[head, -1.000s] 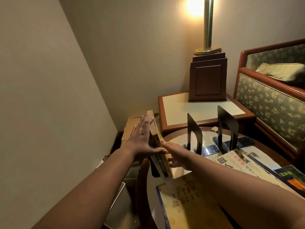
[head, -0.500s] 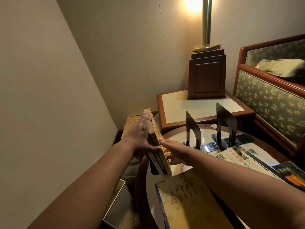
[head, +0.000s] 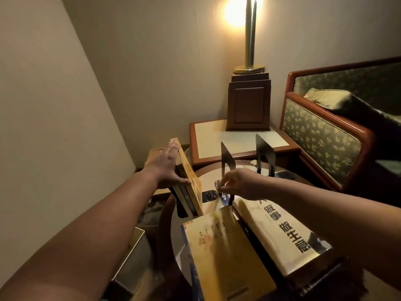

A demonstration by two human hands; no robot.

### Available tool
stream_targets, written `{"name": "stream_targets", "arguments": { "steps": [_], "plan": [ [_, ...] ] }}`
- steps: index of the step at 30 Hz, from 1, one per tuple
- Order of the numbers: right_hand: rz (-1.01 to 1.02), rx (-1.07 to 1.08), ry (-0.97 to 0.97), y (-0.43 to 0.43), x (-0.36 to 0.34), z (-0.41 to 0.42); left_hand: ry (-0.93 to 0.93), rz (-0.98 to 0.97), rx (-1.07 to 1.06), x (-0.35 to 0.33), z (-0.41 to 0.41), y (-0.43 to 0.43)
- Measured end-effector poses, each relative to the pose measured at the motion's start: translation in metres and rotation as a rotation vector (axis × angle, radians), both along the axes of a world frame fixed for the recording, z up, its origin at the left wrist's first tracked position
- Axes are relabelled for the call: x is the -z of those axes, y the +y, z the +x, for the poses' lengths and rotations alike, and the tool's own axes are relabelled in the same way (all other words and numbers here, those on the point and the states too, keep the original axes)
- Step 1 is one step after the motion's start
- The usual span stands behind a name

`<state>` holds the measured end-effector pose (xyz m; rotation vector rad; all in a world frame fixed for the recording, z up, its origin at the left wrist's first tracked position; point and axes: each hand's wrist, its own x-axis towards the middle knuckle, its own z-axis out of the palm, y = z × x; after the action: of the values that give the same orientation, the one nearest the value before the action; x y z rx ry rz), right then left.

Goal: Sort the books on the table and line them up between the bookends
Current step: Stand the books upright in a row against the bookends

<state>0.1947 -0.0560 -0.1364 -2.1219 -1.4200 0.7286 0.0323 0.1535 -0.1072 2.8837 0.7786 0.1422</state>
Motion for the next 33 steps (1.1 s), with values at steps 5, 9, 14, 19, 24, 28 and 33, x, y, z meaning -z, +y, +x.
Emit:
{"name": "stream_targets", "arguments": {
  "steps": [5,9,14,19,24,28,33],
  "plan": [
    [-0.131,-0.042,-0.324,-0.041,0.013,0.012,0.074,-0.019,-0.038,-0.015,0.011,-0.008],
    [-0.213,-0.046,-0.384,-0.059,0.02,0.006,0.112,-0.021,-0.076,-0.02,0.015,-0.014],
    [-0.276,-0.038,-0.383,-0.067,0.021,0.0,0.152,-0.007,-0.097,-0.024,0.017,-0.017],
    [-0.399,-0.07,-0.441,-0.076,0.011,0.002,0.184,-0.001,-0.107,-0.022,0.022,-0.017],
    [-0.425,-0.082,-0.573,-0.077,0.02,-0.008,0.184,-0.033,-0.105,-0.01,0.022,-0.014],
    [-0.428,-0.059,-0.582,-0.072,0.023,-0.014,0.167,-0.022,-0.09,-0.008,0.02,-0.014],
    [-0.354,-0.094,-0.561,-0.076,0.02,-0.017,0.157,-0.012,-0.086,-0.006,0.018,-0.016]
  ]
}}
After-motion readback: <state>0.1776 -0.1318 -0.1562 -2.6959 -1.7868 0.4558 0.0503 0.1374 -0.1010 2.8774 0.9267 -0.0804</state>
